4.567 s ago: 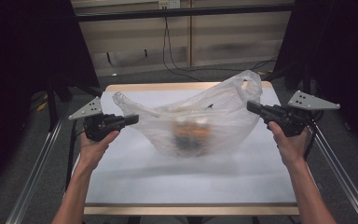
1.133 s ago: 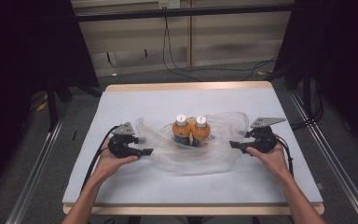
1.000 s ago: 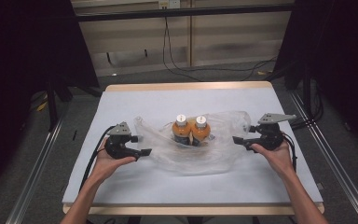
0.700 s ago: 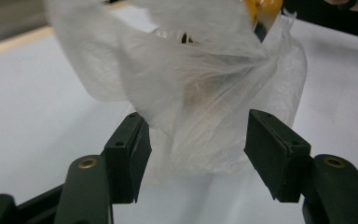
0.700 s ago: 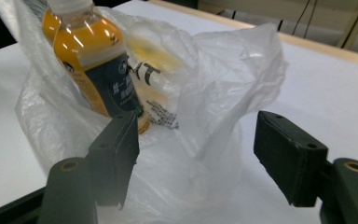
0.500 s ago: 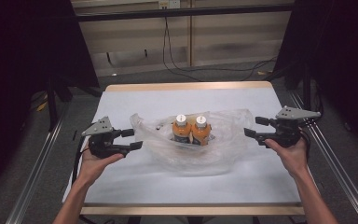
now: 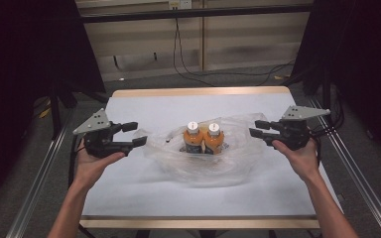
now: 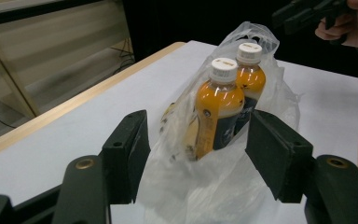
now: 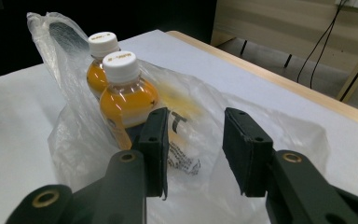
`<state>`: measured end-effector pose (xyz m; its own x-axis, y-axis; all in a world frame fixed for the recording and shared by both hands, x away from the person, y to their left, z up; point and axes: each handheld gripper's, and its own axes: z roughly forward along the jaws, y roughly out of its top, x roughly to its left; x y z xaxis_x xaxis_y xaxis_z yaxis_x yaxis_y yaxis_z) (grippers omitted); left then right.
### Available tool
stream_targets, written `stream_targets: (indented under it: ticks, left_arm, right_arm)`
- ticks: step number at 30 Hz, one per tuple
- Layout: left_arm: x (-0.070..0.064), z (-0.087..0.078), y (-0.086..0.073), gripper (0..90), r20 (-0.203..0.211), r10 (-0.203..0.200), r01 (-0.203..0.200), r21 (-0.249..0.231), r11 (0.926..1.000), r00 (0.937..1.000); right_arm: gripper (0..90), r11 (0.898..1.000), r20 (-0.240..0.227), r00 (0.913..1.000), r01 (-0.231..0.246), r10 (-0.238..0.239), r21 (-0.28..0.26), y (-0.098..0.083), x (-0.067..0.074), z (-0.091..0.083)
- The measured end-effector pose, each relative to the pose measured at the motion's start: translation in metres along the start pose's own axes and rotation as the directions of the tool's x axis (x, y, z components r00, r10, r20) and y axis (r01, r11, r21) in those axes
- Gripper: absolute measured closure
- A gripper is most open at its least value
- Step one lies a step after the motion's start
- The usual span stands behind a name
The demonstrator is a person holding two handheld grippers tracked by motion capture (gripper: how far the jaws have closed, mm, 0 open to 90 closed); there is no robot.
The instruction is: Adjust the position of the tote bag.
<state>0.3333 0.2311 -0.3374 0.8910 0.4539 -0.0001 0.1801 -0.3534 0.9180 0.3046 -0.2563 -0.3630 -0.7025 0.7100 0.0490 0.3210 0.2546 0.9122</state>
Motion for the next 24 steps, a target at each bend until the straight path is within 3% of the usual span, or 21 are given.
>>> stream_targets:
  ticks: [3, 6, 10, 12, 14, 19, 21, 24]
  left_arm:
    - [-0.002, 0.025, 0.006, 51.5, 0.05, 0.029, -0.03, 0.03, 0.9991, 0.9983]
    - [-0.003, 0.049, 0.008, 57.9, 0.062, 0.023, -0.028, 0.072, 0.997, 0.9978]
    - [-0.006, 0.079, 0.0, 71.0, 0.105, 0.036, -0.048, 0.115, 0.9921, 0.9938]
    - [-0.005, 0.093, -0.004, 76.0, 0.095, 0.064, -0.081, 0.191, 0.9782, 0.9934]
    - [-0.003, 0.104, -0.009, 79.5, 0.098, 0.04, -0.061, 0.225, 0.9724, 0.9944]
    - [-0.001, 0.129, -0.025, 81.6, 0.128, 0.044, -0.084, 0.327, 0.9413, 0.9908]
    - [-0.001, 0.137, -0.031, 81.7, 0.127, 0.052, -0.096, 0.364, 0.9265, 0.9905]
    - [-0.004, 0.148, -0.039, 81.7, 0.135, 0.085, -0.136, 0.43, 0.8925, 0.9872]
  right_arm:
    - [69.7, 1.0, -0.037, 0.9992, 0.016, -0.016, 0.015, 0.007, 0.002, 0.011]
    - [75.0, 0.997, -0.068, 0.9972, 0.036, -0.032, 0.064, 0.008, 0.001, 0.027]
    - [84.5, 0.994, -0.103, 0.9934, 0.059, -0.05, 0.093, 0.003, 0.001, 0.041]
    - [87.5, 0.991, -0.108, 0.9926, 0.067, -0.055, 0.112, -0.001, 0.001, 0.048]
    - [89.2, 0.989, -0.115, 0.9921, 0.066, -0.051, 0.134, -0.004, 0.0, 0.054]
    - [90.0, 0.97, -0.12, 0.9904, 0.094, -0.068, 0.224, -0.012, -0.005, 0.071]
    - [90.0, 0.958, -0.139, 0.9878, 0.106, -0.07, 0.268, -0.016, -0.008, 0.079]
    - [90.0, 0.941, -0.14, 0.9875, 0.114, -0.072, 0.319, -0.024, -0.011, 0.089]
